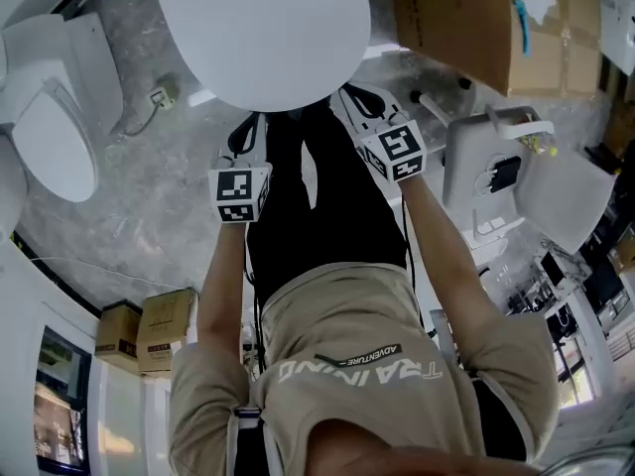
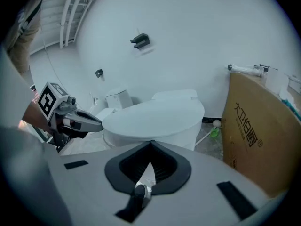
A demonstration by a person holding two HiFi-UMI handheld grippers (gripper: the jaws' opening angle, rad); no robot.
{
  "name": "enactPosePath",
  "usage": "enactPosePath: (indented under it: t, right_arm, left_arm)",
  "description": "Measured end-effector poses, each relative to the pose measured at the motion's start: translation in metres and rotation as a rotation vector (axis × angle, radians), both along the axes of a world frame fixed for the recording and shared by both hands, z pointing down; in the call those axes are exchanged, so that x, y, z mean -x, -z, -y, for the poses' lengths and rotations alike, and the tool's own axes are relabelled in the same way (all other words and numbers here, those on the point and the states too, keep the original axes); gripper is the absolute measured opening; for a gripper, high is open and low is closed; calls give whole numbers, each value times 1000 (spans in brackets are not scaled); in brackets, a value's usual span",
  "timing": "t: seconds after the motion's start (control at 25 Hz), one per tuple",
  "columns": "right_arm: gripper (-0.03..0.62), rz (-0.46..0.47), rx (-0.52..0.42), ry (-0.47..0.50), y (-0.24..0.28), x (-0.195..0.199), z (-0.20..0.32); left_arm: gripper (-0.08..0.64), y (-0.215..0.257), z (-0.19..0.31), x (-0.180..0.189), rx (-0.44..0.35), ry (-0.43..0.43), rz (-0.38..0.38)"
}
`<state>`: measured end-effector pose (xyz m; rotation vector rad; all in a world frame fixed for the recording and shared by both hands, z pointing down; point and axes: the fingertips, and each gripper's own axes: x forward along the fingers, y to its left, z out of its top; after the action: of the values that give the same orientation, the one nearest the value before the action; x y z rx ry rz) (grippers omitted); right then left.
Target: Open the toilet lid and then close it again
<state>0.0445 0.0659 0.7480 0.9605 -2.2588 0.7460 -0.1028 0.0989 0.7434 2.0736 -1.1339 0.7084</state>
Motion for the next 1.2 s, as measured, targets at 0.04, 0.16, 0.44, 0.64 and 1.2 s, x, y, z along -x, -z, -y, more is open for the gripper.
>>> enactPosePath:
  t: [0.04, 0.16, 0.44, 0.64, 1.2]
  right_arm:
    - [14, 0, 2, 0, 7, 0, 3]
    - [12, 5, 12, -1, 30, 1, 14]
    - [14, -11, 48, -54, 75, 7, 42]
    - [14, -41, 31, -38, 106, 13, 65]
    - [14, -32, -70, -26, 184, 26, 147]
  left_arm:
    - [5, 8, 3, 0, -4, -7, -4]
    - [5, 31, 14, 1, -30, -28, -11]
    - [5, 76, 42, 7, -46, -5, -59]
    - [6, 106, 65, 13, -75, -16, -91]
    - [6, 185, 146, 26, -200, -23, -127]
